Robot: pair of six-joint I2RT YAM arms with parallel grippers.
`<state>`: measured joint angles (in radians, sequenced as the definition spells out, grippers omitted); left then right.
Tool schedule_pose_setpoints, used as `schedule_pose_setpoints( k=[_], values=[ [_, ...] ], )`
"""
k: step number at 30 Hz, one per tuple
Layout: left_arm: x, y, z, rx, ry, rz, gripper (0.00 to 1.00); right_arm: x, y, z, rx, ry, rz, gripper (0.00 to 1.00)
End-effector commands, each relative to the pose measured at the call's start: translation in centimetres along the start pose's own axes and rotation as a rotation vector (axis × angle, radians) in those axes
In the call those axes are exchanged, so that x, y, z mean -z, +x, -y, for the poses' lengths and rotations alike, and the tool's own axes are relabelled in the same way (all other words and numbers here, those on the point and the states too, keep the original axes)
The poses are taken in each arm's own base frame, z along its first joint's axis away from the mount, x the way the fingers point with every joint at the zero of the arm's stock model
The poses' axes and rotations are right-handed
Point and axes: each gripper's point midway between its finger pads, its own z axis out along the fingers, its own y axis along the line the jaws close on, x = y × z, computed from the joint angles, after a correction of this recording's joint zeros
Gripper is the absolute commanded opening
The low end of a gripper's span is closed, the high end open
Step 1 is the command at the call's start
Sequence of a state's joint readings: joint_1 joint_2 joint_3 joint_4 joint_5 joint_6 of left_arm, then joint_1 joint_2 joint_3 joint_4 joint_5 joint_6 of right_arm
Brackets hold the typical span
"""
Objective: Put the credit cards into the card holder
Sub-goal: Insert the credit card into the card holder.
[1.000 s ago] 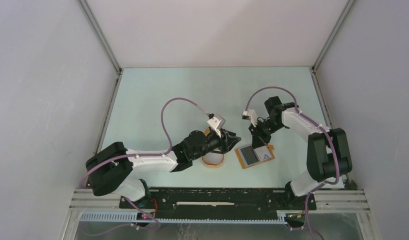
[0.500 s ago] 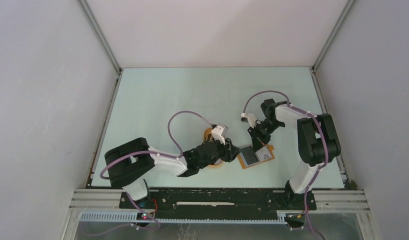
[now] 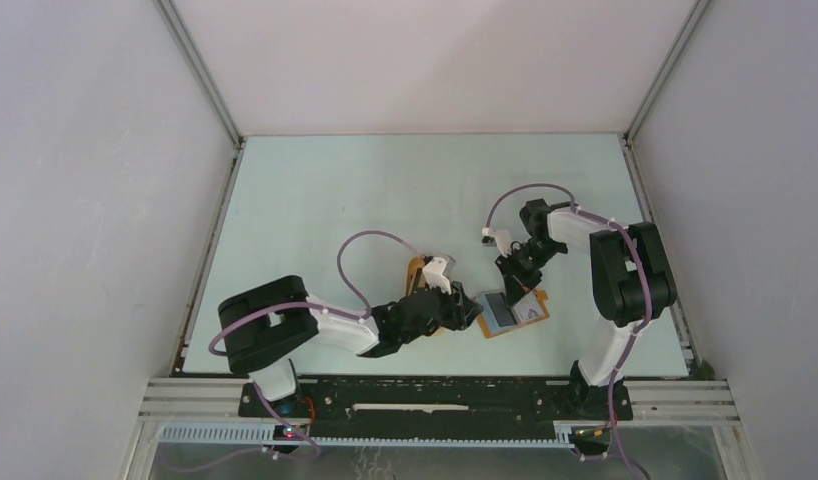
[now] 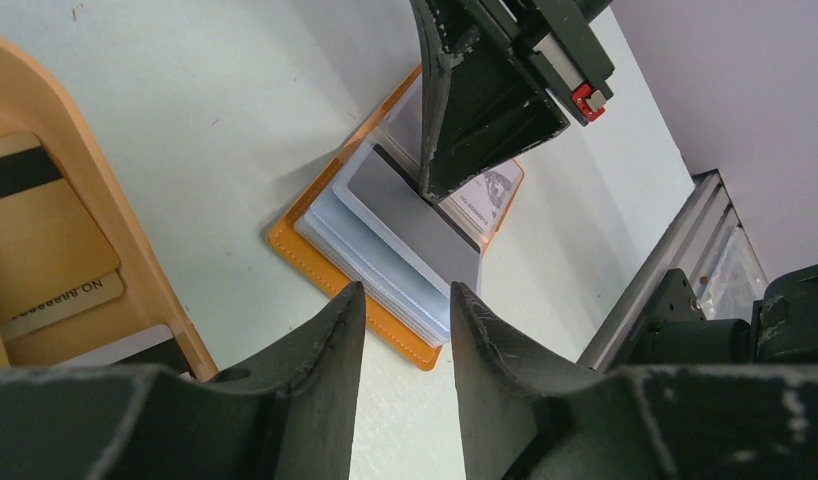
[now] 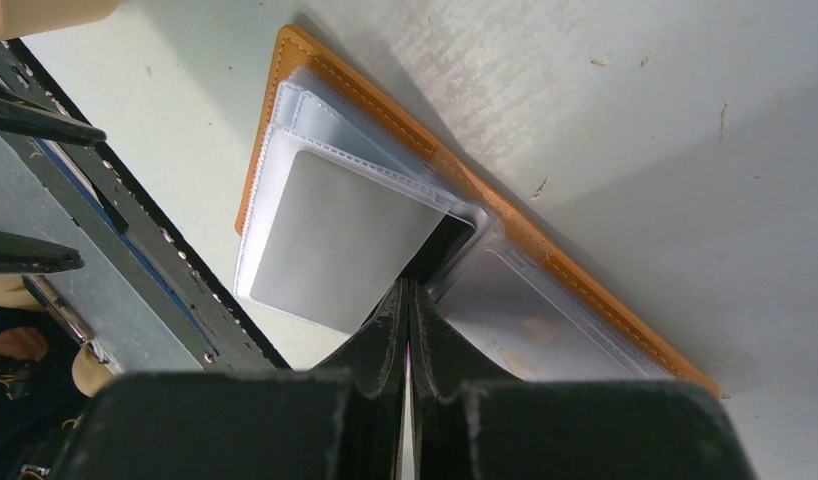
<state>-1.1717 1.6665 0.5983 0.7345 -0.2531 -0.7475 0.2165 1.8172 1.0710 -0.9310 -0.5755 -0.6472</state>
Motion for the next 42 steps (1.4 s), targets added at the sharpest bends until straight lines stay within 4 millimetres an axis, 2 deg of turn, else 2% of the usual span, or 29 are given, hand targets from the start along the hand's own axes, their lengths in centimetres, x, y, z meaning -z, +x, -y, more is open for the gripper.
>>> schedule_pose_setpoints(
  k=[1,5,12,19,42],
  values=[
    [-1.1,-1.3,2.1,0.084,0.034,0.033,0.42,0.4,-0.8,0.3,-0.003,0.022,-0.003,0.06],
    [-1.8,-0.9,2.9,0.114,0.061,0.015,0.43,0.3,-0.7,0.2,-0.004,0.026,-0.014,0.06],
    [-3.3,0.2,2.5,0.18,0.042,-0.017,0.5,0.3,-0.7,0.2,0.0,0.029,-0.018,0.06],
    [-3.6,0.8,1.5,0.191,-0.007,-0.03,0.55,0.0,-0.8,0.0,0.009,0.027,-0.026,0.06],
    [-5.0,1.3,1.7,0.198,-0.018,-0.057,0.54,-0.2,-0.8,-0.1,0.012,0.031,-0.046,0.06]
  ],
)
